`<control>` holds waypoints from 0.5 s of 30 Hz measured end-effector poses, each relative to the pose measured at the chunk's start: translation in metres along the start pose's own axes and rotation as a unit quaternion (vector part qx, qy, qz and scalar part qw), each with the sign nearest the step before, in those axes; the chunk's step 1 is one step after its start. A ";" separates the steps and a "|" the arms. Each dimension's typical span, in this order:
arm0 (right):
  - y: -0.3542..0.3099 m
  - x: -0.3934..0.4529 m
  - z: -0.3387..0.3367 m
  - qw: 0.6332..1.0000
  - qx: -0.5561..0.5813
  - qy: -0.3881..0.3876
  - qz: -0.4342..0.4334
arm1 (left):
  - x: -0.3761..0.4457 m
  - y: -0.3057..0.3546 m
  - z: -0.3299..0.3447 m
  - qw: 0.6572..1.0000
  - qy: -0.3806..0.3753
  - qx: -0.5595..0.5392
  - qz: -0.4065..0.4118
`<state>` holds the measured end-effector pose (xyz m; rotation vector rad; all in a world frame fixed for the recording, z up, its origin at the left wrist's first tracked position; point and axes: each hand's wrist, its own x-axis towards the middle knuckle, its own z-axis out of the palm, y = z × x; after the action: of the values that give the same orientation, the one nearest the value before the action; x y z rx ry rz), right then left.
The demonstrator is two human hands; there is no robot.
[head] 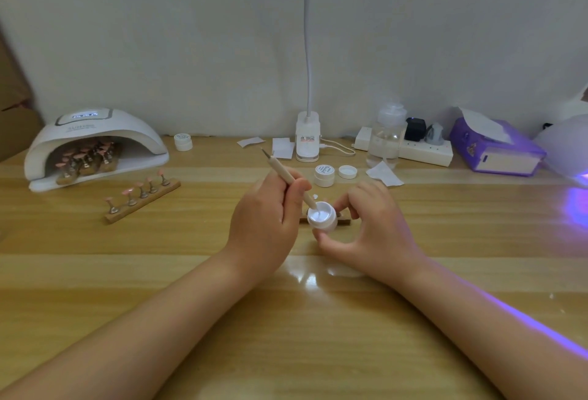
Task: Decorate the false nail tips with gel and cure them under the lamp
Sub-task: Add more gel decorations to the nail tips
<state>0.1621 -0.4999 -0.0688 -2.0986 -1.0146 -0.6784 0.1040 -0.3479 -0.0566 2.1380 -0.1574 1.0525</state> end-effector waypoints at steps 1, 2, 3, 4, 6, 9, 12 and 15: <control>0.000 0.000 0.000 1.000 0.000 0.001 0.000 | 0.000 0.000 0.000 1.000 -0.001 0.002 0.001; 0.000 0.000 0.000 1.000 0.000 0.001 -0.001 | 0.000 -0.001 0.000 1.000 -0.002 0.004 0.002; 0.000 0.000 0.000 1.000 -0.002 0.001 -0.001 | -0.001 -0.002 0.001 1.000 -0.003 0.005 0.002; -0.001 0.001 0.000 1.000 -0.003 0.002 -0.002 | -0.001 -0.002 0.001 1.000 -0.005 0.005 0.001; -0.001 0.001 0.000 1.000 -0.005 0.002 -0.002 | -0.001 -0.004 0.002 1.000 -0.010 0.003 -0.001; 0.000 0.000 0.000 1.000 -0.006 0.001 -0.003 | 0.000 -0.003 0.001 1.000 -0.013 0.000 0.006; 0.001 0.001 0.000 1.000 -0.005 0.003 -0.005 | -0.001 -0.004 0.001 1.000 -0.016 -0.001 0.004; 0.001 0.001 0.000 1.000 -0.007 0.002 -0.006 | 0.000 -0.004 0.001 1.000 -0.014 -0.006 -0.011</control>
<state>0.1634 -0.4997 -0.0689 -2.1038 -1.0232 -0.6971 0.1061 -0.3456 -0.0594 2.1392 -0.1536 1.0060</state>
